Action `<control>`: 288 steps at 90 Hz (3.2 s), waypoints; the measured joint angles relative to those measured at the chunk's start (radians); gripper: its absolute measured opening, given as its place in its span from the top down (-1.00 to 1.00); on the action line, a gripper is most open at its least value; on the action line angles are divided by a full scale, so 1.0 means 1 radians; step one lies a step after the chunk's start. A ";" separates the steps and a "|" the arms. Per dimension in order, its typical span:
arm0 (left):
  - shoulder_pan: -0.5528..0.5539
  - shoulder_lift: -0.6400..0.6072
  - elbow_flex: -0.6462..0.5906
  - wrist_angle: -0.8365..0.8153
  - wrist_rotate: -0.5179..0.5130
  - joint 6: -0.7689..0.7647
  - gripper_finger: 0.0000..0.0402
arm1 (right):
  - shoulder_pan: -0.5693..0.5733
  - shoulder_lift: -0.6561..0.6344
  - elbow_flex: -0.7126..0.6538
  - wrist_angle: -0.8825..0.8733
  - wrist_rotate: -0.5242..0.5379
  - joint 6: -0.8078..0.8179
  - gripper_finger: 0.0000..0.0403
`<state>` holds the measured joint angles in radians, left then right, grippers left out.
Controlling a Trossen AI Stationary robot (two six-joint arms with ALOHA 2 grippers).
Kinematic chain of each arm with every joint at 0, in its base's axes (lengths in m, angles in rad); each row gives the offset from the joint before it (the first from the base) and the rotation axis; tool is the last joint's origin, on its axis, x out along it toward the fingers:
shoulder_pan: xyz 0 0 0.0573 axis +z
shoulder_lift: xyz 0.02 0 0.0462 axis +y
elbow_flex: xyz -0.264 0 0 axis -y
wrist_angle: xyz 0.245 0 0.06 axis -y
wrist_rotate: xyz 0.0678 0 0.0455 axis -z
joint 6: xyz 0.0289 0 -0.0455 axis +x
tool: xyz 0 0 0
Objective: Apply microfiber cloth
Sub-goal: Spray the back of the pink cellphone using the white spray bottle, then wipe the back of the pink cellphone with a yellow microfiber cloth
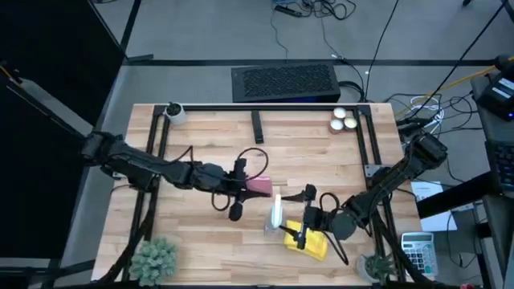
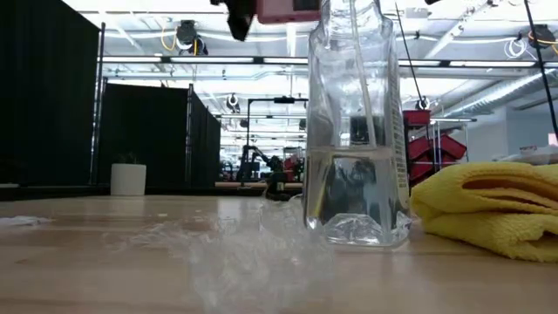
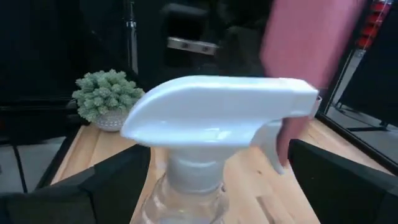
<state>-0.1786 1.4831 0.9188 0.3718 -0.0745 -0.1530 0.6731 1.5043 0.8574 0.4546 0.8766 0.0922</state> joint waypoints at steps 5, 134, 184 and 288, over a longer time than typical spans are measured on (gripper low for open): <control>0.015 0.036 0.000 0.044 0.030 -0.023 0.95 | 0.000 0.000 0.000 0.006 -0.022 0.000 -0.80; 0.031 0.226 0.117 0.091 0.148 -0.068 0.95 | -0.090 0.000 0.000 -0.006 -0.149 0.070 -0.48; 0.031 0.201 0.117 0.024 0.122 -0.045 0.95 | -0.063 -0.016 0.000 -0.039 -0.170 0.060 -0.09; -0.048 -0.044 0.117 -0.552 -0.118 0.002 0.95 | 0.023 -0.191 0.002 -0.664 -0.338 0.592 -0.48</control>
<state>-0.2269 1.4387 1.0355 -0.1804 -0.1925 -0.1513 0.6956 1.3133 0.8589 -0.2093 0.5382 0.6845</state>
